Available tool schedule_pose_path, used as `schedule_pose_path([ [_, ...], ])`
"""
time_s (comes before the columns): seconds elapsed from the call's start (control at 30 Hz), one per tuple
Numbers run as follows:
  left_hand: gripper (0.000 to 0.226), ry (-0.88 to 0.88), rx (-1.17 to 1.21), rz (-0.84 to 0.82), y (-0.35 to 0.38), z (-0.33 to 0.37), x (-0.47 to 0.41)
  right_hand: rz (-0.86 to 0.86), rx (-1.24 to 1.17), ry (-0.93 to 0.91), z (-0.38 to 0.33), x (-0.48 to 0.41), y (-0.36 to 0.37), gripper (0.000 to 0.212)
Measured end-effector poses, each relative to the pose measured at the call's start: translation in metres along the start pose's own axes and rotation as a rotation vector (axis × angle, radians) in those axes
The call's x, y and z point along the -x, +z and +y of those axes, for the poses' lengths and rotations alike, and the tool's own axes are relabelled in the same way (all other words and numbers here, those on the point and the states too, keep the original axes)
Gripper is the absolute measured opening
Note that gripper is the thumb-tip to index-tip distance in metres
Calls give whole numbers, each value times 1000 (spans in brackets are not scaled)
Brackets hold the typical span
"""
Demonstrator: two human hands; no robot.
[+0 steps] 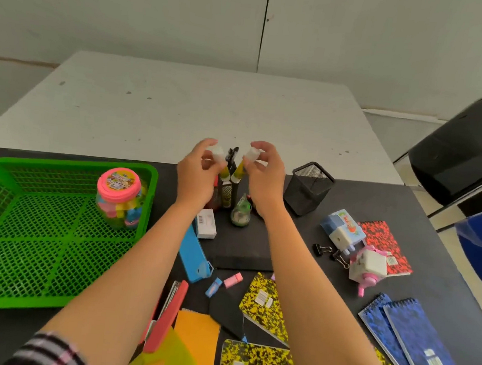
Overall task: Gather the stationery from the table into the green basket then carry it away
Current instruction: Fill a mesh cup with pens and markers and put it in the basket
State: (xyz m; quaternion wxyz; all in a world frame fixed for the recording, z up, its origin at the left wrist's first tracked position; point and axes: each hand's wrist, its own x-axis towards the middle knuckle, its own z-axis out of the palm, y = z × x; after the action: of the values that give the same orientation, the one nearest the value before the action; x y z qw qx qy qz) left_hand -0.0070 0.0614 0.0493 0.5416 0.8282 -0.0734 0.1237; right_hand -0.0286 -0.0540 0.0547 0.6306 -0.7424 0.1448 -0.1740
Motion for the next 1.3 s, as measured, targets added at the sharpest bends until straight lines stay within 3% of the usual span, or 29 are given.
schedule_pose_path([
  [0.2,35,177,-250,-66,9,-21,-14,-41,173,-18,20,-21,14,31],
  [0.4,35,277,-486,-104,13,-29,-11,-171,440,-254,19,-28,23,34],
  [0.5,34,260,-620,-92,16,-39,-4,-216,521,-274,25,-27,25,33],
  [0.67,23,240,-777,-144,14,-50,6,-294,991,-258,47,-24,20,30],
  [0.8,35,163,-696,-258,11,-58,12,-326,796,-110,52,-22,16,33],
  [0.9,40,166,-407,-116,11,-58,17,-213,483,5,45,-21,16,32],
  [1.0,45,-190,-167,96,15,-45,16,-172,418,169,38,-24,19,17],
  [1.07,45,-477,-192,-21,20,-41,10,-219,430,241,36,-25,22,40],
  [1.1,41,-541,-190,-76,22,-38,8,-226,439,263,34,-25,23,45],
  [1.2,40,-517,-178,-131,20,-24,6,-192,428,250,24,-21,25,45],
  [1.3,38,-431,-122,-27,10,-6,1,-146,388,176,0,-17,25,48],
])
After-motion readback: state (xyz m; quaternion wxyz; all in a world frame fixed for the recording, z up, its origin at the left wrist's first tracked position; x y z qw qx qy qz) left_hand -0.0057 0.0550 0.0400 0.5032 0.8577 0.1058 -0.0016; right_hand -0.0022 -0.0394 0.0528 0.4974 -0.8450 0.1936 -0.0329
